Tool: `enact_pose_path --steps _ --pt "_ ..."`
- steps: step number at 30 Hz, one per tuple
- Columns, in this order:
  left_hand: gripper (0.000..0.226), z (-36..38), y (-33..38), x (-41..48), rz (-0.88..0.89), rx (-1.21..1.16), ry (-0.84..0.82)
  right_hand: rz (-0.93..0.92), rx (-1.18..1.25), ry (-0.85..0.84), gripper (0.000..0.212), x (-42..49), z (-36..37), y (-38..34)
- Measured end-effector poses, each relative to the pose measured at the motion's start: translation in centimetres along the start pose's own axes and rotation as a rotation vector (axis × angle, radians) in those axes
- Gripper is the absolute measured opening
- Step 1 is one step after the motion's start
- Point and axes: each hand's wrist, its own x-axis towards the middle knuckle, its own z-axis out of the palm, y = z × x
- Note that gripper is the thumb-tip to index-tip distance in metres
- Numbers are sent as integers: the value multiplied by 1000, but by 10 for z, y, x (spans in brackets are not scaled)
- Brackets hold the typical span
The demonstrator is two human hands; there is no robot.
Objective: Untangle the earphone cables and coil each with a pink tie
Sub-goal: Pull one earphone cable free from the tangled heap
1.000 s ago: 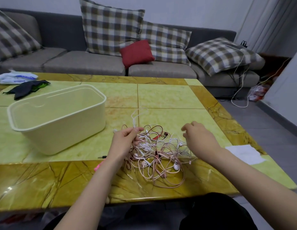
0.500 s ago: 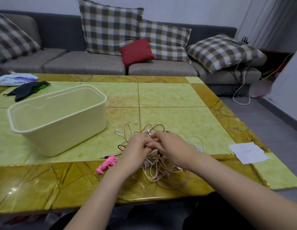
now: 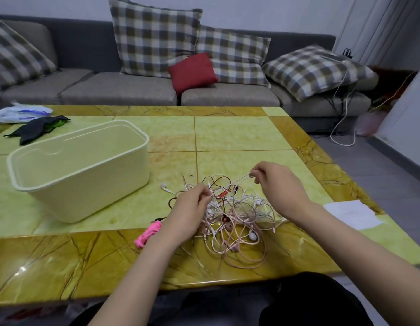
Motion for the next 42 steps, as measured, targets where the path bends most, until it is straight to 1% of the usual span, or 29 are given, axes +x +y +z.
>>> enact_pose_path --steps 2,4,6,8,10,12,13,14,16,18,21,23,25,28,30,32,34,38,42 --pt "12 0 -3 2 -28 105 20 44 -19 41 25 2 2 5" --pt "15 -3 -7 4 -42 247 99 100 -38 70 25 5 4 13" --pt "16 -3 -7 6 -21 256 193 166 -67 60 24 7 5 20" --pt "16 -3 -3 6 29 240 263 173 -210 19 24 6 6 22" --pt "15 -1 3 5 98 279 297 59 -350 -22 38 2 8 16" --pt "14 3 6 6 182 322 323 -94 -252 -23 58 -6 11 1" --pt "12 4 7 5 220 335 330 -164 -158 -39 61 -10 11 -10" --pt "10 7 7 5 259 347 334 -228 -66 -68 57 -14 12 -21" --pt "4 11 6 4 323 360 333 -311 46 -175 42 -18 19 -39" --pt "14 12 6 3 347 337 330 -295 111 -279 31 -16 25 -47" --pt "18 9 7 1 348 283 355 -218 172 -321 20 -11 25 -51" --pt "20 8 9 -1 369 250 384 -195 165 -316 17 -9 23 -51" --pt "24 9 13 -2 376 244 382 -208 87 -299 14 -9 22 -51" --pt "15 11 12 -1 212 220 302 -231 -83 -263 16 -7 23 -48" --pt "23 11 6 1 174 232 320 -229 -126 -255 15 -7 21 -46" --pt "19 11 5 3 182 220 326 -238 -118 -259 15 -9 17 -49" --pt "11 9 3 4 199 202 334 -247 -90 -238 23 -10 10 -52" --pt "8 3 0 6 161 175 336 -237 -8 -64 24 -3 -10 -57" --pt "8 0 3 7 163 163 383 -229 51 -4 22 0 -17 -57"
